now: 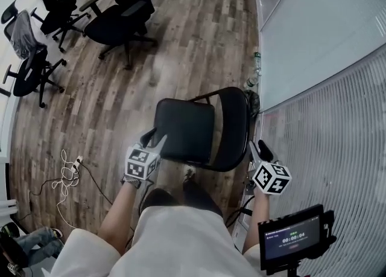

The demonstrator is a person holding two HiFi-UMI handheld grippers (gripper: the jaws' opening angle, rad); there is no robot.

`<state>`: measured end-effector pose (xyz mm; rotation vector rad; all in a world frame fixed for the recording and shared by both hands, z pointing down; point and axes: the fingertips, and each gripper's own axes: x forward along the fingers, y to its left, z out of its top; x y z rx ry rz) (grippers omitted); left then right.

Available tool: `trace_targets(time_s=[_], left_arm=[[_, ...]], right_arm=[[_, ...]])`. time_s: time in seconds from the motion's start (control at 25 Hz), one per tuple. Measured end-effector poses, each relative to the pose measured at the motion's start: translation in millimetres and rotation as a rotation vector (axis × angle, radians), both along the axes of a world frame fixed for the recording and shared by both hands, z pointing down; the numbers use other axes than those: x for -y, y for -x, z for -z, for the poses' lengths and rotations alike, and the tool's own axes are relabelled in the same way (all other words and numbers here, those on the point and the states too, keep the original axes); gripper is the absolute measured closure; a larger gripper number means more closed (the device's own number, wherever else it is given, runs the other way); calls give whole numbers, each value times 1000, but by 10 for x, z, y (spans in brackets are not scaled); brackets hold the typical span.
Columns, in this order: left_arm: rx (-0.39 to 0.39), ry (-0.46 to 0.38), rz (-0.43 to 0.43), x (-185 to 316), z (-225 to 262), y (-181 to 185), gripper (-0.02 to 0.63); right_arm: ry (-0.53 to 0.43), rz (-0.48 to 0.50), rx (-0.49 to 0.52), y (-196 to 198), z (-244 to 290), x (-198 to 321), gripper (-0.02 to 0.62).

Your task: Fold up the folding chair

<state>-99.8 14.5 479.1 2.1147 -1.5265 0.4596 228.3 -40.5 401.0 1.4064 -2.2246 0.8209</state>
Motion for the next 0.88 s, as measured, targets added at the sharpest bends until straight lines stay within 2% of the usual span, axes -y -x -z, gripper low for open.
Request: trace_targets(time_s=[0.24, 0.36, 0.48, 0.68, 0.88], left_arm=[[22, 98, 39, 248, -493, 166, 433], [28, 172, 48, 208, -752, 237, 434], [33, 246, 38, 84, -936, 377, 433], [20, 368, 54, 406, -1488, 466, 423], [-16, 460, 56, 436, -1985, 493, 422]], right_arm=[[114, -1, -15, -19, -367, 203, 408], [172, -27, -49, -87, -493, 138, 408], [187, -71, -89, -116, -435, 37, 408], [269, -72, -160, -190, -824, 431, 410], [335, -78, -140, -193, -1078, 403, 419]])
